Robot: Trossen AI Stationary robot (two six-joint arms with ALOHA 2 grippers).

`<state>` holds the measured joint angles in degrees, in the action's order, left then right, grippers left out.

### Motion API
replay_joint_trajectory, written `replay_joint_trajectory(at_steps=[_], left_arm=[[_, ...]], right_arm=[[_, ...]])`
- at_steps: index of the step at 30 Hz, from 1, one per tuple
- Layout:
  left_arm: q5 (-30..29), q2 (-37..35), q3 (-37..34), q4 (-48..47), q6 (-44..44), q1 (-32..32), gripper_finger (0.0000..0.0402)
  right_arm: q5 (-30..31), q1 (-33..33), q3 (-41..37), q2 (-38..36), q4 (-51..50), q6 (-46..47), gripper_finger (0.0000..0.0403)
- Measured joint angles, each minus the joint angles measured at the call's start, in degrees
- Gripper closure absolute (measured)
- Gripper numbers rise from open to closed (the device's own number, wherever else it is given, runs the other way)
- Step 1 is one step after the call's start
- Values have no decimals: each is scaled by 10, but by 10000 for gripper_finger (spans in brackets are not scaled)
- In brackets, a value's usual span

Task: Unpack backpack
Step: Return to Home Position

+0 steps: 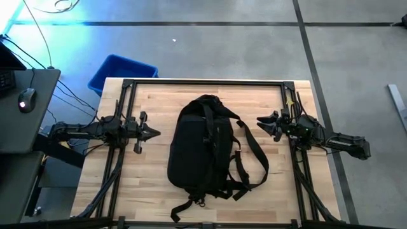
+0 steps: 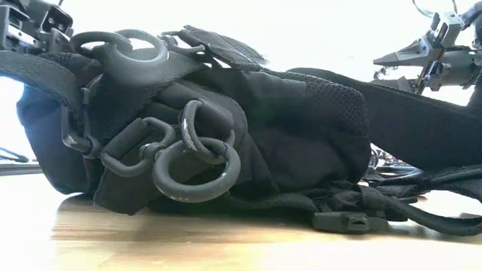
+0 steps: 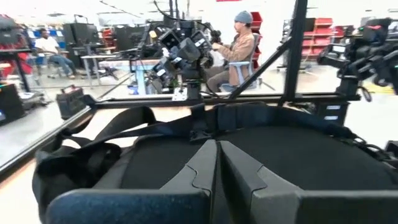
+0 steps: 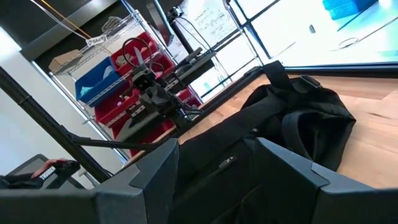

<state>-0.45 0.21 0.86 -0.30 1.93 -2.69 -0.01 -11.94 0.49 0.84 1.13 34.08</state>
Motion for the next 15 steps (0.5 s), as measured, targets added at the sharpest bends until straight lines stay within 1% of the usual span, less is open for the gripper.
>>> replay_joint_trajectory(at_steps=[4, 8, 10, 11, 15], left_arm=[[1, 0, 0, 0, -5, -19, 402], [1, 0, 0, 0, 63, -19, 402], [1, 0, 0, 0, 77, -19, 402], [1, 0, 0, 0, 70, -19, 402], [0, 0, 0, 0, -8, -19, 402]], right_arm=[[0, 0, 0, 0, 0, 0, 206], [0, 0, 0, 0, 0, 0, 206], [0, 0, 0, 0, 0, 0, 206], [0, 0, 0, 0, 0, 0, 206], [0, 0, 0, 0, 0, 0, 206]])
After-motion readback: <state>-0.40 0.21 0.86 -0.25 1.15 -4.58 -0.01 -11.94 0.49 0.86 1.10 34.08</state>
